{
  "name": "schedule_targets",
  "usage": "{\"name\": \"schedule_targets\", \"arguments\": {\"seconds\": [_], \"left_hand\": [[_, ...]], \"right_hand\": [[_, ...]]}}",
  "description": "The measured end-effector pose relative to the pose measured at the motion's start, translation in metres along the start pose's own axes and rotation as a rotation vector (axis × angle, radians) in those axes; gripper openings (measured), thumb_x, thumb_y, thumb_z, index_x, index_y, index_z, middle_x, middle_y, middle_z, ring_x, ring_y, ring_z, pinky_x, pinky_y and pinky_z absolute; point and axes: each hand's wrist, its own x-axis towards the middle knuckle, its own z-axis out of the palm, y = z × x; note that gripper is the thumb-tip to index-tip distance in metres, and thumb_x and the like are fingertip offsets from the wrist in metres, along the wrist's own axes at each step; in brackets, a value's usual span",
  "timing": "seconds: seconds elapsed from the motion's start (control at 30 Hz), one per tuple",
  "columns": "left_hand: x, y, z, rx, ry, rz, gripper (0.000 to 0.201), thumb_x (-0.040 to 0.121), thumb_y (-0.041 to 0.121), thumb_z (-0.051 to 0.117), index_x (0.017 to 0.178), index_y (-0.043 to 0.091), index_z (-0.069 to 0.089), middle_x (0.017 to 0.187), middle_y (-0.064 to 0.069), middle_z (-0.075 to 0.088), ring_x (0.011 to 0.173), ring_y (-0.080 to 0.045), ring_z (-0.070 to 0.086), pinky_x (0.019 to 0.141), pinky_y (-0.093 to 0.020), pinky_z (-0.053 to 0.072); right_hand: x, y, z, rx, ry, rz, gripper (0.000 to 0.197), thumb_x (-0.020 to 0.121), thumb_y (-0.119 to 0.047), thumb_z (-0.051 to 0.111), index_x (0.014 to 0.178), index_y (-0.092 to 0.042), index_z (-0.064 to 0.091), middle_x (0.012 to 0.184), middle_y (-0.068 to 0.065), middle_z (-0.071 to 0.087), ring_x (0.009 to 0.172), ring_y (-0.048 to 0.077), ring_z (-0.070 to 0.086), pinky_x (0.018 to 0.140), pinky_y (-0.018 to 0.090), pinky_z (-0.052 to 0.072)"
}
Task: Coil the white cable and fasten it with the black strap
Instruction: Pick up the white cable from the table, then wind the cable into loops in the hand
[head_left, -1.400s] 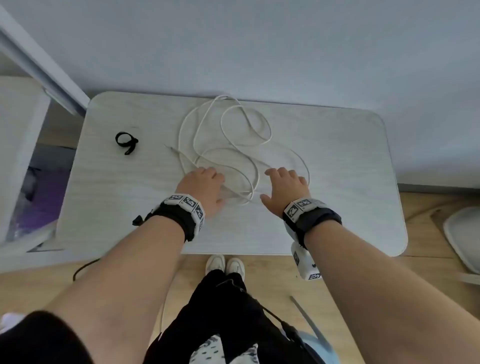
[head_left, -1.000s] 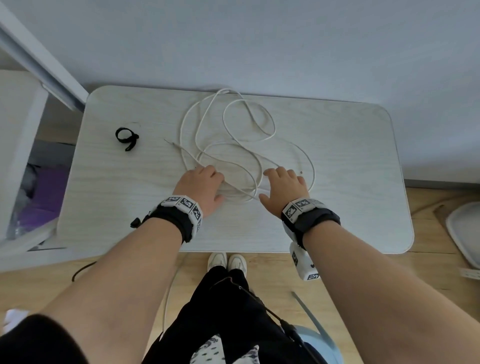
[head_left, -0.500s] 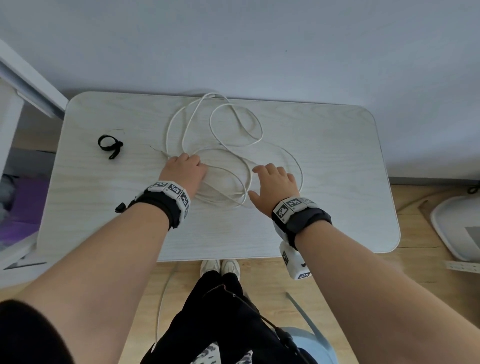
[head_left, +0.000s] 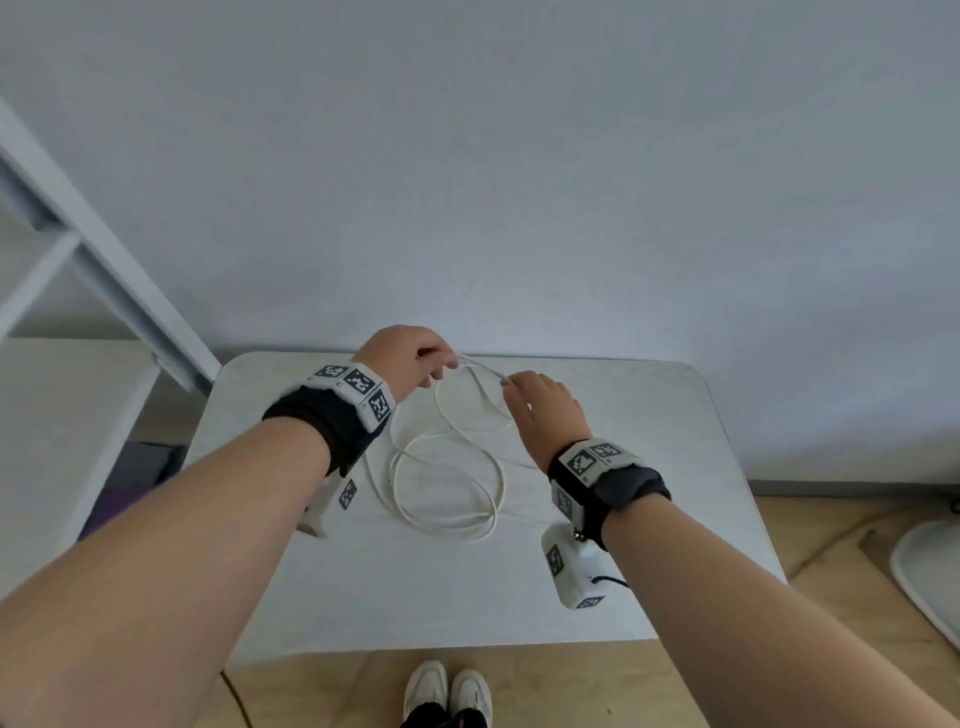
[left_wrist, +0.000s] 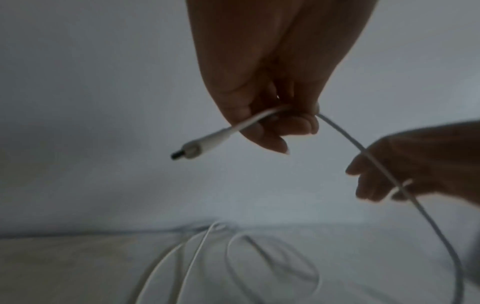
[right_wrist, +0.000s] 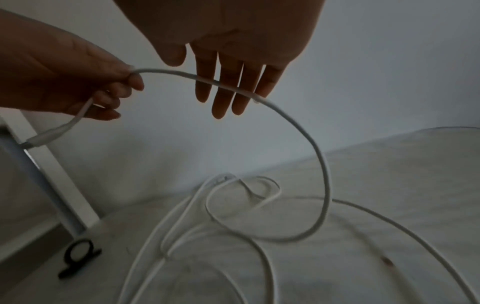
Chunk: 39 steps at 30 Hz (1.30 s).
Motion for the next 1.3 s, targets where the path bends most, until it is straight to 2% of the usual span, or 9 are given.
{"name": "schedule_targets", "arguments": {"seconds": [0.1, 0.23, 0.4, 0.53, 0.73, 0.93, 1.03, 1.17, 1.3], "left_hand": [[0.006, 0.028, -0.031, -0.236, -0.011, -0.06, 0.023, 0.093, 0.016, 0.052, 0.076, 0.016, 0.067, 0.072, 0.0, 0.064, 0.056, -0.011, 0.059, 0.065, -0.025, 0.055], [0.004, 0.069, -0.076, -0.633, 0.02, -0.09, 0.022, 0.094, 0.017, 0.052, 0.08, 0.008, 0.066, 0.073, -0.004, 0.06, 0.049, -0.009, 0.06, 0.06, -0.021, 0.058], [-0.01, 0.113, -0.129, -0.97, -0.039, -0.023, 0.022, 0.094, 0.016, 0.05, 0.083, 0.004, 0.064, 0.062, -0.001, 0.065, 0.052, -0.012, 0.064, 0.059, -0.026, 0.059], [-0.023, 0.141, -0.153, -1.085, -0.109, 0.062, 0.026, 0.094, 0.019, 0.047, 0.079, 0.006, 0.062, 0.06, 0.0, 0.066, 0.053, -0.012, 0.064, 0.059, -0.027, 0.058], [-0.045, 0.179, -0.171, -1.12, -0.228, 0.177, 0.03, 0.082, 0.033, 0.049, 0.06, 0.017, 0.059, 0.054, 0.003, 0.057, 0.049, -0.012, 0.061, 0.059, -0.026, 0.057], [-0.05, 0.198, -0.199, -1.411, -0.145, 0.307, 0.033, 0.086, 0.037, 0.048, 0.064, 0.015, 0.058, 0.055, 0.006, 0.057, 0.052, -0.007, 0.061, 0.062, -0.025, 0.058], [-0.048, 0.197, -0.213, -1.542, -0.01, 0.363, 0.033, 0.093, 0.034, 0.047, 0.07, 0.013, 0.06, 0.06, 0.005, 0.063, 0.058, -0.007, 0.064, 0.069, -0.025, 0.059], [-0.046, 0.191, -0.219, -1.62, 0.135, 0.388, 0.03, 0.095, 0.028, 0.047, 0.078, 0.01, 0.063, 0.067, 0.002, 0.068, 0.065, -0.01, 0.068, 0.071, -0.026, 0.059], [-0.041, 0.184, -0.211, -1.544, 0.208, 0.438, 0.026, 0.096, 0.025, 0.045, 0.092, 0.008, 0.064, 0.083, -0.002, 0.075, 0.082, -0.014, 0.072, 0.077, -0.028, 0.058]], "right_hand": [[0.009, -0.015, -0.025, 0.122, 0.045, -0.021, 0.026, 0.094, -0.027, 0.037, 0.112, -0.017, 0.053, 0.105, 0.005, 0.065, 0.097, 0.026, 0.057, 0.087, 0.04, 0.045], [0.016, -0.036, -0.062, 0.309, 0.104, -0.032, 0.021, 0.094, -0.02, 0.038, 0.104, -0.018, 0.056, 0.078, 0.003, 0.065, 0.074, 0.019, 0.06, 0.076, 0.035, 0.051], [0.027, -0.065, -0.105, 0.43, 0.23, -0.141, 0.019, 0.093, -0.021, 0.042, 0.094, -0.017, 0.06, 0.064, -0.002, 0.058, 0.057, 0.012, 0.055, 0.057, 0.012, 0.044], [0.032, -0.085, -0.13, 0.524, 0.284, -0.196, 0.02, 0.091, -0.024, 0.047, 0.087, -0.015, 0.063, 0.059, -0.003, 0.055, 0.053, 0.009, 0.053, 0.058, 0.015, 0.044], [0.031, -0.093, -0.143, 0.66, 0.246, -0.219, 0.027, 0.092, -0.026, 0.05, 0.07, -0.014, 0.063, 0.052, -0.003, 0.045, 0.045, 0.006, 0.043, 0.065, 0.034, 0.053], [0.031, -0.067, -0.141, 0.706, 0.258, -0.153, 0.034, 0.093, -0.023, 0.047, 0.061, -0.012, 0.055, 0.051, -0.002, 0.04, 0.042, 0.003, 0.04, 0.063, 0.033, 0.051], [0.029, -0.05, -0.142, 0.748, 0.275, -0.121, 0.03, 0.091, -0.018, 0.051, 0.062, -0.012, 0.056, 0.048, -0.005, 0.04, 0.041, 0.004, 0.04, 0.061, 0.032, 0.05], [0.025, -0.028, -0.149, 0.705, 0.269, -0.114, 0.018, 0.089, -0.01, 0.055, 0.071, -0.01, 0.056, 0.051, -0.006, 0.044, 0.046, 0.007, 0.043, 0.058, 0.027, 0.051], [0.022, -0.013, -0.154, 0.544, 0.33, -0.118, 0.016, 0.087, -0.012, 0.059, 0.071, -0.015, 0.057, 0.051, -0.006, 0.043, 0.048, 0.01, 0.039, 0.049, 0.022, 0.04]]}}
